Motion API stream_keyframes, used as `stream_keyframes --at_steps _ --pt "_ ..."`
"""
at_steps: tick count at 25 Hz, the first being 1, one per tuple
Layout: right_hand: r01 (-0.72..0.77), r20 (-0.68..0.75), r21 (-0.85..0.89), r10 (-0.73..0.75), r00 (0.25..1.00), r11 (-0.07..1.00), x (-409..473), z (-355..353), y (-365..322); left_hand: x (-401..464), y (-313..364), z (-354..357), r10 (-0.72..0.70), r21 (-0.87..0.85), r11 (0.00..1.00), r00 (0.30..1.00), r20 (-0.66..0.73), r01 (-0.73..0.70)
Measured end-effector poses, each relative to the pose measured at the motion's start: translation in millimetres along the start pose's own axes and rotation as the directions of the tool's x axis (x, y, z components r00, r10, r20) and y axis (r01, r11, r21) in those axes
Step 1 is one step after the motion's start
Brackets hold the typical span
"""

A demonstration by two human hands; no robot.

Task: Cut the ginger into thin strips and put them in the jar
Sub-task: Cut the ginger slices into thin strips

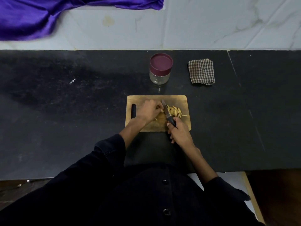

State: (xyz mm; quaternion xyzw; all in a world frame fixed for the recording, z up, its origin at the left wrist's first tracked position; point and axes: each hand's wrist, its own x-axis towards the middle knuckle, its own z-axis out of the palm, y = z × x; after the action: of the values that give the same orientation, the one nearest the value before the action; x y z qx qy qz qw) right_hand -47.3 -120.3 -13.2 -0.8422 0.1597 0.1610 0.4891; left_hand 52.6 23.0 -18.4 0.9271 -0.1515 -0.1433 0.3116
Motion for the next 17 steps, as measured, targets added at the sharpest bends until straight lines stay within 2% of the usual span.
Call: stream_keyframes --at_steps 3,8,12,17 --pt "0.004 0.002 -0.012 -0.004 1.000 1.000 -2.4 -1.9 1.5 0.0 0.4 1.7 -0.015 0.074 0.997 1.000 -0.019 0.016" --pt "0.024 0.008 -0.128 -0.023 1.000 0.991 -4.8 -0.8 0.6 -3.9 -2.1 -4.6 -0.029 0.023 0.999 0.994 -0.103 0.032" --pt "0.018 0.005 -0.242 -0.017 1.000 0.970 -9.0 1.7 0.6 -8.4 -2.9 -10.2 -0.122 -0.205 0.976 0.970 -0.210 0.078" --pt "0.015 0.026 -0.223 -0.010 1.000 0.975 -14.5 1.0 2.7 -10.4 -3.1 -14.4 -0.201 -0.402 0.907 0.967 -0.154 0.124"
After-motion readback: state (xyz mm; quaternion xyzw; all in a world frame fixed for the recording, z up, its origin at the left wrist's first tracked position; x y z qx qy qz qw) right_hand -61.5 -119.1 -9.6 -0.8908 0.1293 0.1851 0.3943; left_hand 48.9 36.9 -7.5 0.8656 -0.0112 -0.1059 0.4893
